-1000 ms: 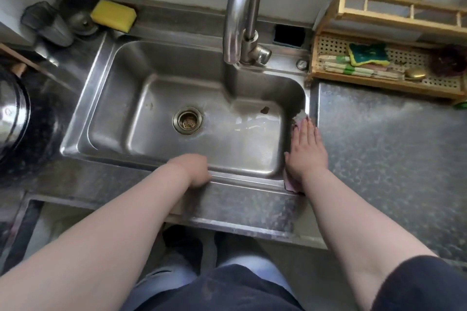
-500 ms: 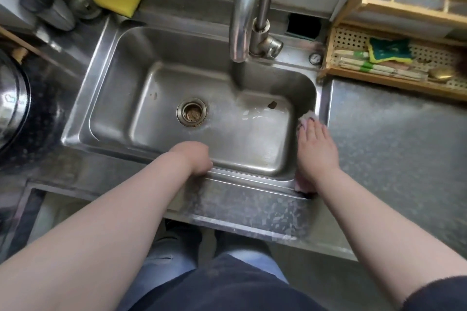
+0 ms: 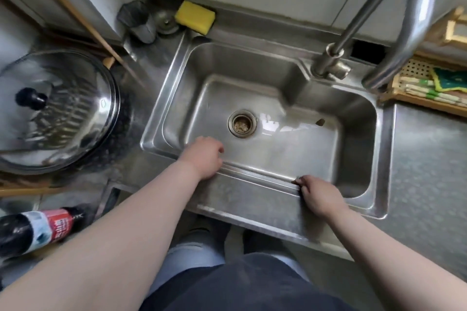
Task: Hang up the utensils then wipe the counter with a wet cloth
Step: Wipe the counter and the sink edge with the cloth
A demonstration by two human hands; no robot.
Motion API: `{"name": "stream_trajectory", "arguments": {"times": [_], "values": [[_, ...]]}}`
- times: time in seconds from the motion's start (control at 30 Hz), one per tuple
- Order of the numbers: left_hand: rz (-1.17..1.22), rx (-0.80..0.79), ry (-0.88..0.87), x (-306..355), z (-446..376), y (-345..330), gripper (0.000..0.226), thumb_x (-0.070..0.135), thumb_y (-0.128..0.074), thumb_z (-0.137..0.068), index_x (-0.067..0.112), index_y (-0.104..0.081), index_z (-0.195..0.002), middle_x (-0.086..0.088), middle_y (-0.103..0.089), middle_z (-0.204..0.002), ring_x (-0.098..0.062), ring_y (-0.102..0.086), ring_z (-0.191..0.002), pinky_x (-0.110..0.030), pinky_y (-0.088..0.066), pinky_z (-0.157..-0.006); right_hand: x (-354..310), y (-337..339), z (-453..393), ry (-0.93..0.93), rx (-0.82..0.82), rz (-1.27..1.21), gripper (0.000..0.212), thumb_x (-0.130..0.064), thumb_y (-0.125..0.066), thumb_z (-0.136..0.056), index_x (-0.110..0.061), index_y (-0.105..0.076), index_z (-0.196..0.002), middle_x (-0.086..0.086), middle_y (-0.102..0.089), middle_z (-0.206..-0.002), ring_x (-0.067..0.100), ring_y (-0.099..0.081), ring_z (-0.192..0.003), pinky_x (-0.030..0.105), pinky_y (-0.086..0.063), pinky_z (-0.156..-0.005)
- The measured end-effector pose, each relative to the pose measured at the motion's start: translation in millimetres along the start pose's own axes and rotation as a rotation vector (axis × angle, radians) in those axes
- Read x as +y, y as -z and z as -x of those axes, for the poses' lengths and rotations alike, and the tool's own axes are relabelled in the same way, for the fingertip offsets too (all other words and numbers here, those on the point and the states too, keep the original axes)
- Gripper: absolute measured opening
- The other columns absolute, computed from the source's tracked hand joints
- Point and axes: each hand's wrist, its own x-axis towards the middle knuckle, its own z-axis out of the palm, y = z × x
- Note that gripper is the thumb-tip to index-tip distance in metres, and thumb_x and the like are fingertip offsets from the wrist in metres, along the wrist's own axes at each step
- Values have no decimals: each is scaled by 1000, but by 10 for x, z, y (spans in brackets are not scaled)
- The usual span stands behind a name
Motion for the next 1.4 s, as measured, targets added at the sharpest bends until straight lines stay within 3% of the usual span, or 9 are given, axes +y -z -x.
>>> {"name": "stream_trajectory", "arguments": {"times": [0.27,0.47,0.8,0.93,1.07,1.13,1.23,1.3,1.4], "values": [[-39,93,342,-1183,127,240,57,25,-56,-89,16,-38,-142,-21,10,-164,-41,8,-151,-52,-9,-121,-1849,-231,-434,194,-49,-61,28,-33,-41,-102,-17,-63,-97,13,-71,-102,36,-65,-97,37,-49,-77],[54,8,374,-1563,80,496,62,34,-48,-95,-1,-31,-144,-28,-4,-162,-43,-45,-135,-46,-42,-105,-3058,-254,-652,329,-125,-53,23,-22,-43,-100,-13,-64,-105,17,-70,-107,36,-65,-99,37,-49,-80],[73,-106,320,-1467,-107,757,61,42,-27,-102,1,-37,-145,-33,-29,-154,-44,-34,-141,-43,-35,-107,-3780,7,-808,275,-143,-126,5,-11,-61,-90,-13,-63,-95,6,-67,-85,29,-68,-92,32,-50,-72],[153,-123,325,-1534,-208,820,59,44,-29,-97,5,-40,-140,-24,-44,-147,-42,-32,-141,-42,-36,-103,-3713,220,-1165,72,63,-694,25,-16,-47,-101,-9,-69,-111,8,-72,-102,26,-66,-95,27,-47,-79],[188,-214,346,-1462,-218,877,62,35,-32,-95,4,-30,-147,-24,-36,-154,-45,-12,-148,-44,-34,-104,-3691,805,-1530,-19,196,-1004,30,-17,-35,-108,-7,-57,-125,6,-60,-88,1,-53,-57,6,-38,-47],[196,-229,356,-1447,-196,895,61,34,-32,-95,3,-29,-148,-28,-31,-155,-45,-11,-149,-44,-35,-103,-3719,1055,-1814,33,235,-955,32,-23,-41,-104,-12,-55,-130,8,-65,-106,7,-63,-76,5,-44,-61],[223,-221,363,-1487,-191,904,56,36,-32,-98,4,-37,-143,-29,-35,-152,-42,-22,-146,-42,-35,-100,-3771,1134,-2305,82,187,-836,42,-28,-46,-84,-22,-58,-124,5,-68,-119,27,-66,-107,36,-54,-94],[245,-217,361,-1537,-204,899,53,36,-32,-96,5,-42,-138,-25,-44,-146,-42,-28,-143,-41,-35,-99,-3882,1064,-2359,155,148,-726,38,-22,-42,-77,-17,-59,-111,6,-65,-105,30,-63,-96,48,-51,-84],[283,-214,367,-1565,-213,924,54,38,-33,-96,7,-41,-140,-24,-42,-147,-43,-31,-141,-41,-35,-100,-4021,882,-2081,185,121,-676,50,-4,-45,-84,-10,-54,-133,9,-63,-121,26,-58,-107,34,-45,-98]]}}
